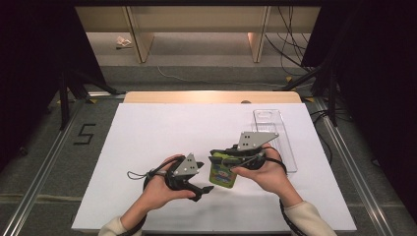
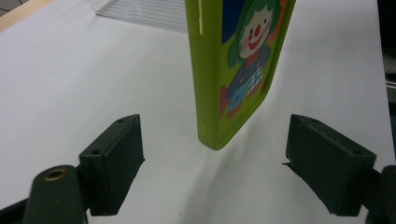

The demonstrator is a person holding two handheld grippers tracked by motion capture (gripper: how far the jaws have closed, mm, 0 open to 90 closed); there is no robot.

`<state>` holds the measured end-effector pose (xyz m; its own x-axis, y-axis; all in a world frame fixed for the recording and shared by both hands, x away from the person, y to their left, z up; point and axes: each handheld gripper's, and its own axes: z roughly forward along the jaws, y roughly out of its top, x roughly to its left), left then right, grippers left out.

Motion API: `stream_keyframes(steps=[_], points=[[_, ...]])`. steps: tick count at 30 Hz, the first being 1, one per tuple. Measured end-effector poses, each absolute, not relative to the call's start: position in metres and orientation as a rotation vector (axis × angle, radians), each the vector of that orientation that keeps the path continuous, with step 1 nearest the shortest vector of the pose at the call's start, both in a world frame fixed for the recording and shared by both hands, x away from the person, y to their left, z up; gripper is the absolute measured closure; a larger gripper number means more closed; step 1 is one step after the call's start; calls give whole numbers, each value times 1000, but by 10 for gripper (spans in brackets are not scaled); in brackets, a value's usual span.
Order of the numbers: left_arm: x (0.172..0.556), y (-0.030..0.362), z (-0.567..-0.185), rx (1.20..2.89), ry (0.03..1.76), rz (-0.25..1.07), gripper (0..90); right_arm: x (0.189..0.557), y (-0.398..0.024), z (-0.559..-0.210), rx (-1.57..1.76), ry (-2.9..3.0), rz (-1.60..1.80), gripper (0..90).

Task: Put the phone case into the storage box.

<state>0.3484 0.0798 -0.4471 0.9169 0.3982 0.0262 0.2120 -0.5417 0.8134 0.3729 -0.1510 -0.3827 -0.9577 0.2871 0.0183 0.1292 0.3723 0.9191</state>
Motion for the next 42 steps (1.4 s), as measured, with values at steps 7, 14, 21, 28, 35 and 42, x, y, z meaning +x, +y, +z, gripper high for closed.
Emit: stream_keyframes(steps=[7,14,21,28,35,42], points=[[349,77,-451,2167,425,247,220,372,-148,-384,369,2493,1652,775],[348,74,-452,2169,414,241,242,370,-145,-385,368,2498,1672,775],[347,72,-453,2174,403,231,293,370,-144,-385,369,2500,1689,775],[349,71,-455,2184,409,230,368,370,-143,-386,370,2506,1689,775],[350,72,-456,2179,411,223,436,370,-143,-386,369,2504,1695,775],[350,73,-457,2170,407,214,499,370,-143,-386,375,2501,1705,775]])
